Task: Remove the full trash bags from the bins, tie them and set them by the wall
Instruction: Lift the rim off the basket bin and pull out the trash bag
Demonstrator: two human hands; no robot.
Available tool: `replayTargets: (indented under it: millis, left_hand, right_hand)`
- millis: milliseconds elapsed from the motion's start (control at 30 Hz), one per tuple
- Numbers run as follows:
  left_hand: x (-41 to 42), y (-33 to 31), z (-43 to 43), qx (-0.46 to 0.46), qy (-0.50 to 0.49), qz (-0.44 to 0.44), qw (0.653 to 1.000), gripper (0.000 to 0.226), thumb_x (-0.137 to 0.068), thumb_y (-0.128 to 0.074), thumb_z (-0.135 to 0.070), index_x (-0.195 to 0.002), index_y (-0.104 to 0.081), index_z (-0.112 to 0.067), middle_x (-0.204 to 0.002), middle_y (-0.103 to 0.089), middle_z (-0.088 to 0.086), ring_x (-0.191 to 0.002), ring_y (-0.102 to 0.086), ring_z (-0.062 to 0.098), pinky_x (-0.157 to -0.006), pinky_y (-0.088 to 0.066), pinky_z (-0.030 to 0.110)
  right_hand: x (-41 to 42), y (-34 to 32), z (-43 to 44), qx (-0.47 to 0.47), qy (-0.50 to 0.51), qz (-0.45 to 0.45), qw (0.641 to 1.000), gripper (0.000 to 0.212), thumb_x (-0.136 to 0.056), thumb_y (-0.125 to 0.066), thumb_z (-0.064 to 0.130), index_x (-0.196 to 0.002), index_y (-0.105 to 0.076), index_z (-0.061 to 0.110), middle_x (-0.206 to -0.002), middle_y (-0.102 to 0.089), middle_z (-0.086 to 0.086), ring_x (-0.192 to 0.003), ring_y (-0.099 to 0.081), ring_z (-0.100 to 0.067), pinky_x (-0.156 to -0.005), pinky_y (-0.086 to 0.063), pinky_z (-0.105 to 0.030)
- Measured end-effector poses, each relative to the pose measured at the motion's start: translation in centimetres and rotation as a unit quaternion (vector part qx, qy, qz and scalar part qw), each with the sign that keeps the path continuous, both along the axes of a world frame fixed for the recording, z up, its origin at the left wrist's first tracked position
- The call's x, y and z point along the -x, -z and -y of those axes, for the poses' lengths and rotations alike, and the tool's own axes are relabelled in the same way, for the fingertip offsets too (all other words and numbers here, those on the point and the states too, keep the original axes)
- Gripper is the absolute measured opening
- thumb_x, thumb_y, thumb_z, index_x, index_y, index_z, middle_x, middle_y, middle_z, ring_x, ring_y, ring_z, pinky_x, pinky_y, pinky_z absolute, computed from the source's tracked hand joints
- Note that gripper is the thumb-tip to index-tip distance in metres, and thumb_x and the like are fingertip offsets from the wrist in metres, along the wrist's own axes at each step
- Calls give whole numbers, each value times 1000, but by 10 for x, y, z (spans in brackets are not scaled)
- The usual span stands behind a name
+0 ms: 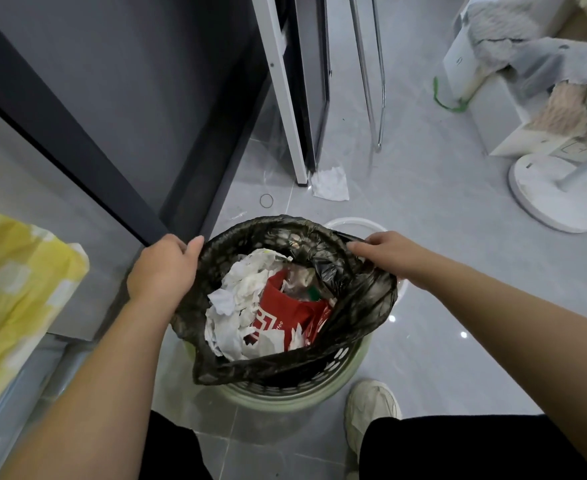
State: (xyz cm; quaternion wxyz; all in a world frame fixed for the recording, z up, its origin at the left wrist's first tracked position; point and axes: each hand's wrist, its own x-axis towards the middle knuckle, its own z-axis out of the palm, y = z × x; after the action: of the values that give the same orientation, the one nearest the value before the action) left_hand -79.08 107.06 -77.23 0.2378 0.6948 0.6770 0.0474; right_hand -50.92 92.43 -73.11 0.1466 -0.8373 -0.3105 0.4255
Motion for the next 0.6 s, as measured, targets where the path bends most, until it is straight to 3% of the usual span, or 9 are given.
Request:
replayTargets:
  millis: [133,300,400,500,600]
  left_hand:
    - [-4,4,-6,-6,13,20,1000,26,-96,-44,-28,-78,-57,-14,-83,-62,10,-73,-50,25,-63,-42,36]
    - [0,-7,-4,-98,-1,120,988,24,-97,-42,-24,-86,-59,-10,-76,-56,3,-62,-44,15,-59,-33,31]
    - [5,-11,-6,-110,2,153,982,27,-93,-46,-39,-87,-58,-14,-73,-57,-2,-75,-54,22,-66,-42,34]
    - [3,2,-9,12,34,68,997,45,-84,-46,-63,-92,-57,-21,-83,-60,-3,-83,-56,21,-77,-50,39]
    - [-1,10,-6,1,17,64,998,38,-91,-50,-47,-75,-60,-13,-73,-62,4,-78,-59,27,-69,-50,38]
  right_hand:
    - [-1,5,-7,-33,-5,38,999,16,-87,-60,22,-89,-70,10,-87,-70,-11,-84,-67,-28,-86,-55,-41]
    - [-2,3,-13,-140,78,69,985,21,-88,-49,8,-86,-69,12,-74,-65,-6,-73,-61,-23,-74,-53,-34]
    - [1,4,-14,-159,82,56,982,21,-86,-47,13,-88,-68,14,-79,-68,-9,-74,-63,-25,-72,-53,-36]
    - [2,9,-14,-124,41,80,988,18,-89,-51,32,-93,-63,19,-78,-66,-6,-72,-61,-24,-72,-50,-34]
    - [3,15,-18,-89,5,91,992,24,-93,-50,32,-89,-64,13,-71,-64,-8,-66,-60,-24,-66,-49,-32]
